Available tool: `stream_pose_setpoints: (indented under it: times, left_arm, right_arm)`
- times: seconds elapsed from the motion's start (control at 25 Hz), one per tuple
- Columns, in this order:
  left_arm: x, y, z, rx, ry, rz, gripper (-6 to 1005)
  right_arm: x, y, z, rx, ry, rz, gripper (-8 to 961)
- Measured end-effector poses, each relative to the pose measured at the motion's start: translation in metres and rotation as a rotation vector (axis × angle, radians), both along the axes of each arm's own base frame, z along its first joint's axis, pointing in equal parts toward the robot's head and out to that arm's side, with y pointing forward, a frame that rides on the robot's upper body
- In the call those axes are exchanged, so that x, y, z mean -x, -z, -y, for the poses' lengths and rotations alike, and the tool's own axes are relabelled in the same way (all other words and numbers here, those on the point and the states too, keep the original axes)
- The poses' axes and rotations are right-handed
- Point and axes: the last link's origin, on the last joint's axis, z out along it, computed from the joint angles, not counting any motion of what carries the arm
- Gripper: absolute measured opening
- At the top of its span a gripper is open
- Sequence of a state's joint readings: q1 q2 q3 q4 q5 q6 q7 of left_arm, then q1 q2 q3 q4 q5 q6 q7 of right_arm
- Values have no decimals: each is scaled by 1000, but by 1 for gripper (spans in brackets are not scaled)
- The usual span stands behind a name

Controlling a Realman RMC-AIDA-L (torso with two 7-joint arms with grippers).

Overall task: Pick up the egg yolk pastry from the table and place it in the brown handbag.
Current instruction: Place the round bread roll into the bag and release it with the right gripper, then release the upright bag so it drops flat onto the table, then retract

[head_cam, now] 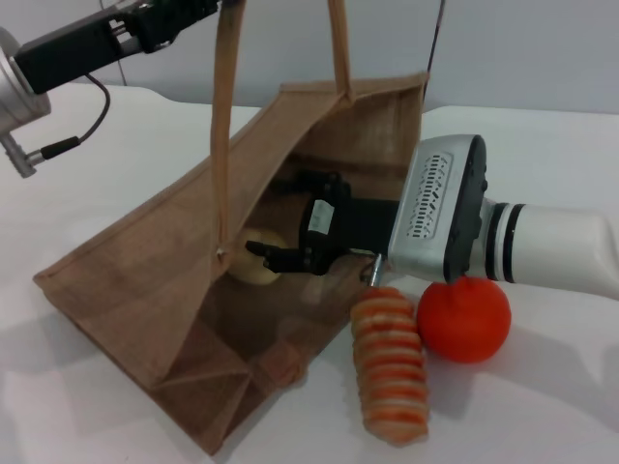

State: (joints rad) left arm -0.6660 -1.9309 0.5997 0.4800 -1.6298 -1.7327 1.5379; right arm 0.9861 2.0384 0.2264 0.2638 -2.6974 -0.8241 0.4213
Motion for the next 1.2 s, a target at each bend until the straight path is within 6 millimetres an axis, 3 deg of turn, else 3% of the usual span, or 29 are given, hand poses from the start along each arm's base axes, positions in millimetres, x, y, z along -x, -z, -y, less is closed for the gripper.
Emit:
stream_pose_setpoints:
  times: [0.28, 0.76, 1.0, 1.2]
  left_arm:
    - [12, -7, 1, -42, -47, 18, 115]
    - [57, -18, 3, -228, -246, 92, 115]
    - [73, -14, -5, -290, -353, 50, 115]
    - [79, 1, -12, -323, -394, -26, 134]
  right_arm:
    - [-9, -18, 2, -18, 33, -125, 870]
    - [-74, -78, 1, -214, 199, -314, 867]
    - [-86, -106, 15, -290, 191, -462, 865]
    - [-89, -117, 24, -321, 171, -534, 863]
